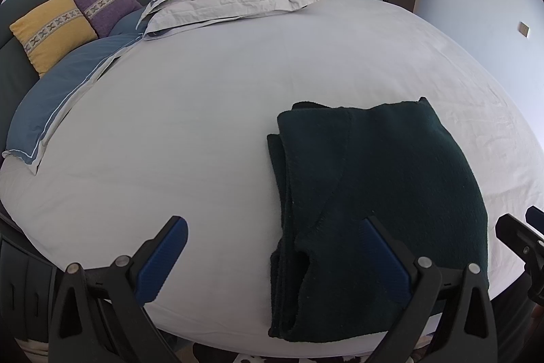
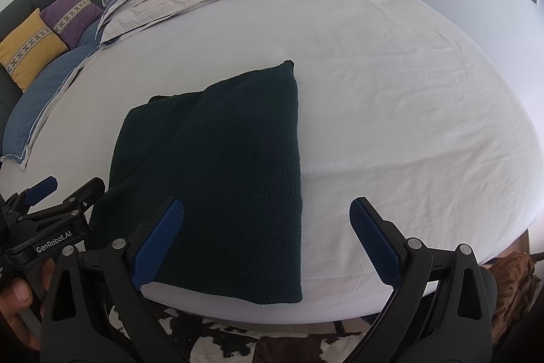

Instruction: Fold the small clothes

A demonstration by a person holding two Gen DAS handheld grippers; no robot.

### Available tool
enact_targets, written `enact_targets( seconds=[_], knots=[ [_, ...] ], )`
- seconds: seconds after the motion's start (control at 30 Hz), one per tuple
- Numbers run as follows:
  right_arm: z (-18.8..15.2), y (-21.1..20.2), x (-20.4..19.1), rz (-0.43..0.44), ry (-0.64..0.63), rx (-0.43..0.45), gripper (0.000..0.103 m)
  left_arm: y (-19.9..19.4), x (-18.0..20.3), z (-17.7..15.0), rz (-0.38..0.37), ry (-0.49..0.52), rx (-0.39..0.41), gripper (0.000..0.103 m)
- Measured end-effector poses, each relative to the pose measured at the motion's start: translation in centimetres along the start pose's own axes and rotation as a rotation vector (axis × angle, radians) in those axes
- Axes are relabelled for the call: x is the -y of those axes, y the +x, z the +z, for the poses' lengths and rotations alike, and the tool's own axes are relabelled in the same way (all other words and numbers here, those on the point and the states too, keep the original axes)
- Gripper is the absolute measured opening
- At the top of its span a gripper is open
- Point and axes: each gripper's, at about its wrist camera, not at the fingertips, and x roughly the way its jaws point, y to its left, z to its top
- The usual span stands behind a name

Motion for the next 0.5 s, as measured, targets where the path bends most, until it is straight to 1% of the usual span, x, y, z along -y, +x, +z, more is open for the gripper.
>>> enact_targets(
  seconds=[0.5],
  knots=[
    [-0.25, 0.19, -0.04, 0.004, -0.004, -0.003, 0.100, 0.02, 0.14, 0.01, -0.005, 0.009, 0.006, 0.103]
  ],
)
